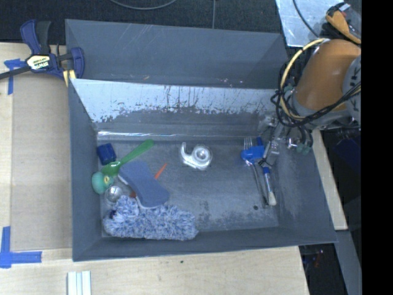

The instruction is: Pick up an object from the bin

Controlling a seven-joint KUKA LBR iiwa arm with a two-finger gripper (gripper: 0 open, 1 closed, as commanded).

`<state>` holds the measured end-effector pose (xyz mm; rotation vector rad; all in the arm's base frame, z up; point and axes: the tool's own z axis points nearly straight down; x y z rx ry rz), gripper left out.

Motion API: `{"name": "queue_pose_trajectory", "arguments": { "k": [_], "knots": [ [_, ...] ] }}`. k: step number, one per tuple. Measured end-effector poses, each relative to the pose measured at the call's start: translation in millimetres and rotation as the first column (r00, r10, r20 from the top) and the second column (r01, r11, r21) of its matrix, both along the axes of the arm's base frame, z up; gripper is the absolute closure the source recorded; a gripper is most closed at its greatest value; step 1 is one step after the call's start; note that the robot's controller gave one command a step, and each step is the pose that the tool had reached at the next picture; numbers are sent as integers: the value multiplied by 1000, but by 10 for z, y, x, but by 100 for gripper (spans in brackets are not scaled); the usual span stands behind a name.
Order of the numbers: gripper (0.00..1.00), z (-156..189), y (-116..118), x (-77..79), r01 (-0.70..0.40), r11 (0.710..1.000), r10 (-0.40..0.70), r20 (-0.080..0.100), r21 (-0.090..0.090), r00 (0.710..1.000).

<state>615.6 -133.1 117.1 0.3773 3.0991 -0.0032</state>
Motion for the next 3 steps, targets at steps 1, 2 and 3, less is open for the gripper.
{"name": "queue_pose_trajectory", "arguments": {
  "k": [1,2,3],
  "knots": [
    [0,-426,13,68,-107,994,108,-20,4,994],
    [0,-454,-42,57,26,1000,-26,-8,7,1000],
    [100,-420,6,79,-96,995,96,-14,3,995]
  ]
}}
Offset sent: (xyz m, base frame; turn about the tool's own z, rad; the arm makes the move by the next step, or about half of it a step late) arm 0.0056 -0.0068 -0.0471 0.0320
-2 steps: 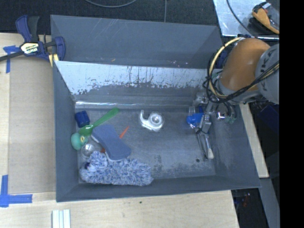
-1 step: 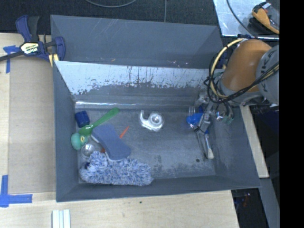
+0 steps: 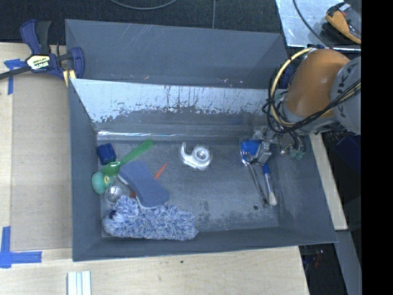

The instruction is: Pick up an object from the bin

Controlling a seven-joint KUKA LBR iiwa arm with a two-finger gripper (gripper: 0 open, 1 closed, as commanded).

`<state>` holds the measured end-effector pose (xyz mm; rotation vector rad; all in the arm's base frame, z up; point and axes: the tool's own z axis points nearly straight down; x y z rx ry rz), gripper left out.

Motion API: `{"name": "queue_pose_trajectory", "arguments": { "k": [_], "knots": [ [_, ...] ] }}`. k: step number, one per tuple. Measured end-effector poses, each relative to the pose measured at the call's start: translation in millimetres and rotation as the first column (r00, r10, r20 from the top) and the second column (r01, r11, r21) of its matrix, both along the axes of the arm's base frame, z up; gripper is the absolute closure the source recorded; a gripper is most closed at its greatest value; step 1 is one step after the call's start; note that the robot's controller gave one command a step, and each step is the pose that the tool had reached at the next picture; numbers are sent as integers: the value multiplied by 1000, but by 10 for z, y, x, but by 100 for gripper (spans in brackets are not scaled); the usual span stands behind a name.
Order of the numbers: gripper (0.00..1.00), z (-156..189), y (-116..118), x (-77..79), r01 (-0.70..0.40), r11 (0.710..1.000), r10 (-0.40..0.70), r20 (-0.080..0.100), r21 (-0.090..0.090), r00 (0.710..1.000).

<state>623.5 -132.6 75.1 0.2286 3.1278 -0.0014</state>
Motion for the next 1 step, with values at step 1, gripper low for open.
{"name": "queue_pose_trajectory", "arguments": {
  "k": [1],
  "knots": [
    [100,0,0,0,0,1000,0,0,0,1000]
  ]
}}
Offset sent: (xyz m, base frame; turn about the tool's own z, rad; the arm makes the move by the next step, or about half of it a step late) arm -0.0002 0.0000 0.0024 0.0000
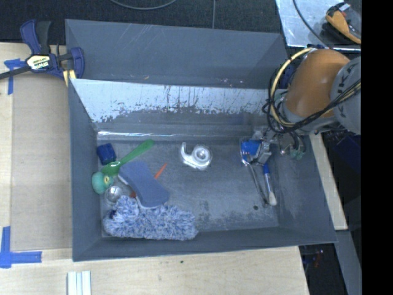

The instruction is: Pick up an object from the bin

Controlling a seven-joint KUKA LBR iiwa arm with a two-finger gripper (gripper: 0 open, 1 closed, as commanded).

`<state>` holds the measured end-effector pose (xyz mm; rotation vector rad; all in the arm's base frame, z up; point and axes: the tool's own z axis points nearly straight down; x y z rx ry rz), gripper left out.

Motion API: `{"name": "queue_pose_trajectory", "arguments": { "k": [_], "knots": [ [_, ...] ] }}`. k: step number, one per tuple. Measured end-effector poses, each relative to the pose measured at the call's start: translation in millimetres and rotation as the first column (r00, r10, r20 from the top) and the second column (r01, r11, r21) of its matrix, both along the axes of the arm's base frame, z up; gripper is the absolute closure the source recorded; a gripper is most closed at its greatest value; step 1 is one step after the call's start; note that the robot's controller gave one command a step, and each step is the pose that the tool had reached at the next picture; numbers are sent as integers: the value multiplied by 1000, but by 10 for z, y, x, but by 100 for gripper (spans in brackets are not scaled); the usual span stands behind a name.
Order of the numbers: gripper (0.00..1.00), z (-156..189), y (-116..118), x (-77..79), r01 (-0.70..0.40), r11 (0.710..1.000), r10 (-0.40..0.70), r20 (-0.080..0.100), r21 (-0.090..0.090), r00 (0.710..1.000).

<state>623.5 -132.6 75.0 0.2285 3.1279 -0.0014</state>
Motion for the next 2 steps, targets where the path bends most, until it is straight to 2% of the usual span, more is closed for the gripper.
{"name": "queue_pose_trajectory", "arguments": {
  "k": [2],
  "knots": [
    [100,34,-1,5,-1,1000,1,3,-1,1000]
  ]
}}
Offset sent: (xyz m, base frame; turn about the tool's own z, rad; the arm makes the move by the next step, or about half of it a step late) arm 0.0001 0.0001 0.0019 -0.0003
